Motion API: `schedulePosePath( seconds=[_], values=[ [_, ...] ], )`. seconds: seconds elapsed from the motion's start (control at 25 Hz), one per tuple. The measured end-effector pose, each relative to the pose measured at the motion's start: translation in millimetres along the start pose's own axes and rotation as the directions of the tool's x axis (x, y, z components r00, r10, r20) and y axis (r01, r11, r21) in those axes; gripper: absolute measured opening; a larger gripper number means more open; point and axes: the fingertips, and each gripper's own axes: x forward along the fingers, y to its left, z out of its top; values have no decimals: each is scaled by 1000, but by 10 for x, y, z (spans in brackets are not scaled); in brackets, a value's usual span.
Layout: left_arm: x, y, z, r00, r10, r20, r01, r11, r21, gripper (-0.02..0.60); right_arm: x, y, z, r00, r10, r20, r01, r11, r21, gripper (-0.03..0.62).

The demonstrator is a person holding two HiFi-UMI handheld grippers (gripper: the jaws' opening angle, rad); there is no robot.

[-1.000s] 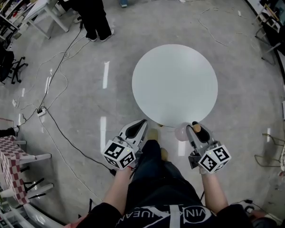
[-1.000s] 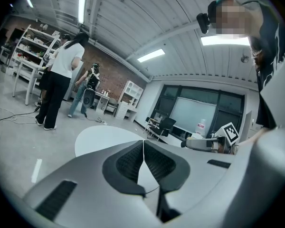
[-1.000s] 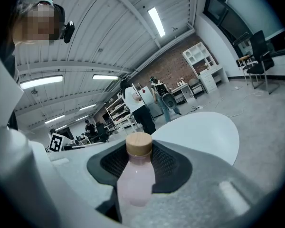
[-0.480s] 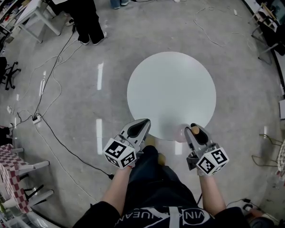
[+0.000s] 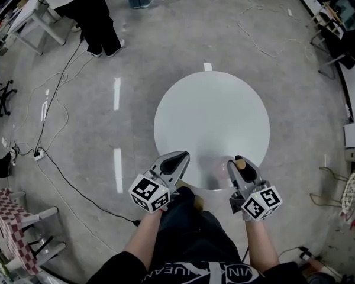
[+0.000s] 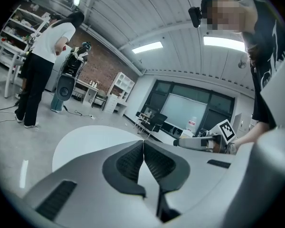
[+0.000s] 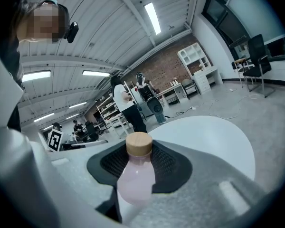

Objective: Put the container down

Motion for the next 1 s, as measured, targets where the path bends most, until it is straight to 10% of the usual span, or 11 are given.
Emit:
schedulePosePath(
  seconds=[1.0],
  values=[
    [538,438,-127,999,25,-30,-25,1000,-11,14,950,-445,37,997,3,-74,-13,989,-145,135]
  ],
)
